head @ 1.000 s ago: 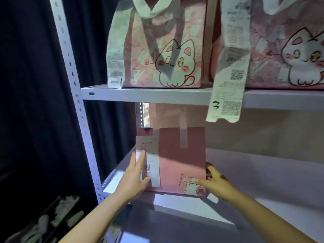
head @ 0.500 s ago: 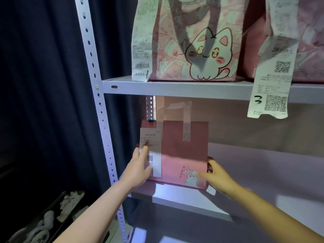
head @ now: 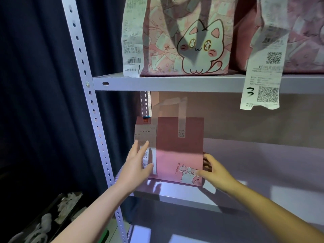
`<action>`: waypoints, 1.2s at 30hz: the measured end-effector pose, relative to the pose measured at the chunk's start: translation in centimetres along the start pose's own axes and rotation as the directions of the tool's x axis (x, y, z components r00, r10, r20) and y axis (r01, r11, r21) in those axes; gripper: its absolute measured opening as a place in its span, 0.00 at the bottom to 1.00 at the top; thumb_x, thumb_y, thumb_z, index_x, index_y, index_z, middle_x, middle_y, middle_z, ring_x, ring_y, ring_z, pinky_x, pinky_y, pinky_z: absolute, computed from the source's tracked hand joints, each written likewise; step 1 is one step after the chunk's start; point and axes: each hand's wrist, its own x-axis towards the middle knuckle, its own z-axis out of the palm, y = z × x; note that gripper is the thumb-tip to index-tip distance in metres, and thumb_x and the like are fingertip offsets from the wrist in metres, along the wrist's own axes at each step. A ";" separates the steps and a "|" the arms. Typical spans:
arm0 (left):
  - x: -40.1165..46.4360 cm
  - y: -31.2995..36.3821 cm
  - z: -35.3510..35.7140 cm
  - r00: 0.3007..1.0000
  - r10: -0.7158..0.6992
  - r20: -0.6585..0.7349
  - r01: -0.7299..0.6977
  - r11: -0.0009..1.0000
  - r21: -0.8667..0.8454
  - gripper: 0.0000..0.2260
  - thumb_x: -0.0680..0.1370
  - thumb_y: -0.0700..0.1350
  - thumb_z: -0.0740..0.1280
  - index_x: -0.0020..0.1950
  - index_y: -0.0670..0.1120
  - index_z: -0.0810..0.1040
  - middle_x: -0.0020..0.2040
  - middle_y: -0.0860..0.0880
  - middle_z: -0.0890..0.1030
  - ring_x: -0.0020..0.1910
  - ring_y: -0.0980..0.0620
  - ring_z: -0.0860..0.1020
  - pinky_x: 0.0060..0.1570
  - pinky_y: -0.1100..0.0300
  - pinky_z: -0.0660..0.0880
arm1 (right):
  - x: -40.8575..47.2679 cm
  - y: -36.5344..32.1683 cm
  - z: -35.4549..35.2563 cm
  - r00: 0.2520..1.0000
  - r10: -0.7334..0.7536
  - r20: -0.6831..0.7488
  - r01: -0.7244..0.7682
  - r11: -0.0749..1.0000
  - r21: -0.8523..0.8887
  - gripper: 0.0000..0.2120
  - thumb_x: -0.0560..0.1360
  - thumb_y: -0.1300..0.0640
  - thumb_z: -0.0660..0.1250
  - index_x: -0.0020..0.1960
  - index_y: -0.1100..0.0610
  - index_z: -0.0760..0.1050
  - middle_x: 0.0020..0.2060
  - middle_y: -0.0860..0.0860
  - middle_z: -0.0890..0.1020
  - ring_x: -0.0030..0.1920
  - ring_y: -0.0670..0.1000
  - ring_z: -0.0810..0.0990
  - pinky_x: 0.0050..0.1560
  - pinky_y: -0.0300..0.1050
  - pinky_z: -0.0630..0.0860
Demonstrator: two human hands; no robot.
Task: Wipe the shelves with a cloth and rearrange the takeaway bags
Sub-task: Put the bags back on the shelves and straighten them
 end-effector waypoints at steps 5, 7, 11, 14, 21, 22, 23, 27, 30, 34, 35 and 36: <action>-0.5 4.6 -0.7 0.992 0.113 0.055 -0.114 0.993 0.007 0.32 0.78 0.50 0.66 0.77 0.60 0.52 0.79 0.57 0.47 0.77 0.57 0.49 0.74 0.55 0.55 | -0.6 -1.3 -1.9 0.988 -0.149 -0.050 0.144 0.984 -0.104 0.26 0.75 0.61 0.69 0.66 0.44 0.62 0.59 0.40 0.72 0.62 0.43 0.70 0.55 0.31 0.68; -0.6 6.1 -0.2 0.987 0.140 0.078 -0.141 0.990 0.007 0.31 0.78 0.50 0.66 0.77 0.60 0.54 0.78 0.58 0.49 0.77 0.58 0.50 0.74 0.56 0.55 | -0.9 -1.4 -2.9 0.981 -0.179 -0.070 0.167 0.975 -0.144 0.27 0.75 0.59 0.69 0.68 0.45 0.62 0.62 0.42 0.71 0.64 0.43 0.68 0.60 0.37 0.64; -0.6 8.7 2.3 0.969 0.216 0.120 -0.224 0.973 0.056 0.30 0.78 0.50 0.66 0.77 0.56 0.56 0.79 0.53 0.51 0.77 0.56 0.47 0.75 0.58 0.48 | -2.8 0.0 -5.1 0.984 -0.159 -0.081 0.137 0.964 -0.229 0.32 0.75 0.54 0.69 0.74 0.45 0.59 0.68 0.44 0.69 0.69 0.43 0.66 0.65 0.40 0.64; 0.0 11.3 4.9 0.955 0.244 0.170 -0.261 0.962 0.080 0.32 0.74 0.58 0.61 0.76 0.53 0.58 0.79 0.48 0.53 0.78 0.51 0.48 0.76 0.54 0.46 | -5.4 1.6 -8.1 0.986 -0.149 -0.078 0.118 0.944 -0.307 0.31 0.75 0.52 0.69 0.72 0.39 0.58 0.70 0.41 0.65 0.69 0.41 0.63 0.66 0.41 0.65; 0.8 18.6 14.5 0.882 0.380 0.277 -0.399 0.917 0.013 0.35 0.70 0.60 0.58 0.76 0.52 0.60 0.79 0.50 0.53 0.78 0.52 0.48 0.75 0.57 0.49 | -11.7 6.6 -19.7 0.967 0.001 -0.254 -0.104 0.913 -0.394 0.27 0.76 0.53 0.68 0.72 0.43 0.62 0.68 0.41 0.66 0.70 0.43 0.64 0.66 0.38 0.64; 0.8 19.8 16.0 0.873 0.390 0.292 -0.410 0.912 0.007 0.35 0.70 0.60 0.59 0.77 0.52 0.60 0.79 0.49 0.53 0.78 0.52 0.49 0.74 0.57 0.50 | -12.9 7.5 -21.3 0.958 0.020 -0.286 -0.133 0.915 -0.382 0.26 0.76 0.53 0.67 0.72 0.45 0.63 0.68 0.41 0.66 0.69 0.43 0.65 0.65 0.36 0.64; 0.7 20.9 17.6 0.866 0.393 0.309 -0.412 0.911 -0.002 0.35 0.70 0.60 0.59 0.77 0.51 0.60 0.79 0.49 0.53 0.78 0.52 0.49 0.74 0.59 0.50 | -14.1 8.3 -22.9 0.948 0.055 -0.312 -0.176 0.911 -0.373 0.26 0.77 0.53 0.66 0.72 0.46 0.63 0.67 0.40 0.66 0.69 0.43 0.65 0.63 0.34 0.63; -0.4 25.8 23.7 0.839 0.390 0.381 -0.410 0.912 -0.030 0.35 0.72 0.62 0.60 0.76 0.50 0.60 0.79 0.48 0.54 0.78 0.50 0.51 0.71 0.64 0.47 | -19.3 11.1 -28.9 0.909 0.126 -0.397 -0.302 0.856 -0.420 0.27 0.77 0.52 0.66 0.74 0.46 0.62 0.68 0.39 0.66 0.69 0.45 0.67 0.63 0.37 0.65; -1.8 29.7 27.3 0.821 0.371 0.434 -0.398 0.917 -0.032 0.42 0.66 0.68 0.50 0.77 0.49 0.59 0.78 0.48 0.54 0.78 0.50 0.51 0.71 0.63 0.46 | -22.2 12.5 -33.1 0.903 0.093 -0.420 -0.326 0.783 -0.529 0.26 0.77 0.55 0.66 0.73 0.52 0.64 0.71 0.49 0.68 0.73 0.50 0.62 0.73 0.44 0.57; -3.0 33.5 31.6 0.797 0.357 0.487 -0.383 0.922 -0.050 0.40 0.68 0.69 0.50 0.77 0.51 0.59 0.78 0.50 0.54 0.77 0.52 0.51 0.73 0.60 0.48 | -24.8 14.0 -37.8 0.878 0.085 -0.472 -0.391 0.696 -0.602 0.25 0.78 0.54 0.63 0.74 0.52 0.63 0.74 0.50 0.63 0.75 0.51 0.57 0.72 0.45 0.60; -3.1 34.2 32.7 0.789 0.359 0.498 -0.388 0.921 -0.049 0.36 0.73 0.67 0.53 0.77 0.51 0.59 0.78 0.51 0.54 0.77 0.52 0.51 0.73 0.59 0.48 | -25.1 14.5 -38.7 0.876 0.092 -0.474 -0.398 0.694 -0.600 0.24 0.79 0.54 0.62 0.74 0.51 0.63 0.74 0.51 0.64 0.74 0.51 0.59 0.71 0.44 0.61; -3.3 34.7 33.7 0.781 0.362 0.508 -0.395 0.917 -0.046 0.30 0.78 0.63 0.57 0.77 0.50 0.59 0.78 0.51 0.54 0.77 0.53 0.51 0.73 0.59 0.49 | -25.3 14.9 -39.5 0.875 0.093 -0.476 -0.399 0.697 -0.596 0.24 0.79 0.54 0.61 0.74 0.51 0.63 0.74 0.52 0.64 0.74 0.51 0.60 0.70 0.44 0.61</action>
